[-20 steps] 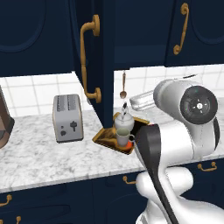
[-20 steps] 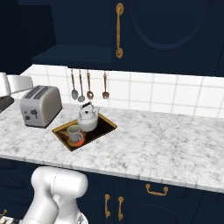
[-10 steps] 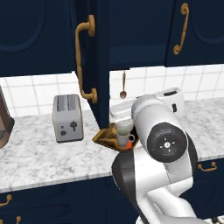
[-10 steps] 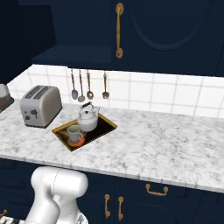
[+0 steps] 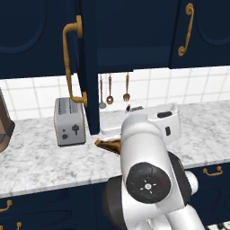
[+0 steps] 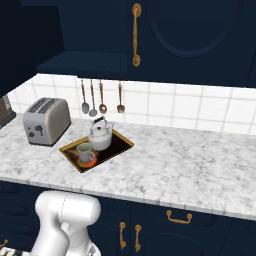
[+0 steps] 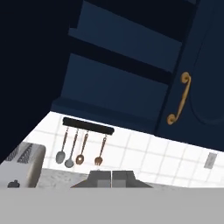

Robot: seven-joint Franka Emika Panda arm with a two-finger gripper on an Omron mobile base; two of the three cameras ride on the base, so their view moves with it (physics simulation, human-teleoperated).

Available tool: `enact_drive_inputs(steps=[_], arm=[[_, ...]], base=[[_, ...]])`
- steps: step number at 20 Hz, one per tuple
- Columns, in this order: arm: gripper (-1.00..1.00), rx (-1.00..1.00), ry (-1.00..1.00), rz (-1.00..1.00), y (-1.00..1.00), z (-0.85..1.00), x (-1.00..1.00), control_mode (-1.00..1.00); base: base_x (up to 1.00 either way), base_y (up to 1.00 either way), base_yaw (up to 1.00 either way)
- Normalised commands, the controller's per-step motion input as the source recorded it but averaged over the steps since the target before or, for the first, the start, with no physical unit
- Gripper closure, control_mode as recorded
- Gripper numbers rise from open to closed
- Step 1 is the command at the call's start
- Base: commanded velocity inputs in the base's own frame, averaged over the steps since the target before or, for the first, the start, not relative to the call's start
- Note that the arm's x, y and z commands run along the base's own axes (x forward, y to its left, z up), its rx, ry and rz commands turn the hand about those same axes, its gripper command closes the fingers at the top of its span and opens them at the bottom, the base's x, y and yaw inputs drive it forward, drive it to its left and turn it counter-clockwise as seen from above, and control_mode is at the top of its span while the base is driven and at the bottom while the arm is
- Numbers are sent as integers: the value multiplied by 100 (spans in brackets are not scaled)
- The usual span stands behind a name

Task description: Pick the kettle from the counter and place it on the tray. Then pick the mug from the cabinet and place it on the tray. Then close the cabinet doors.

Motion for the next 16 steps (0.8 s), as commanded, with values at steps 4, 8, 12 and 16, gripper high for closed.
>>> enact_drive_inputs(steps=[4, 8, 12, 16], arm=[[100, 0, -17, 0, 9, 0, -96, -100], [100, 0, -9, -5, 45, -4, -31, -100], [100, 0, -11, -10, 53, -10, -7, -100], [100, 0, -11, -10, 43, -7, -11, -100]], base=[[0, 0, 0], [0, 0, 0], [0, 0, 0], [0, 0, 0]])
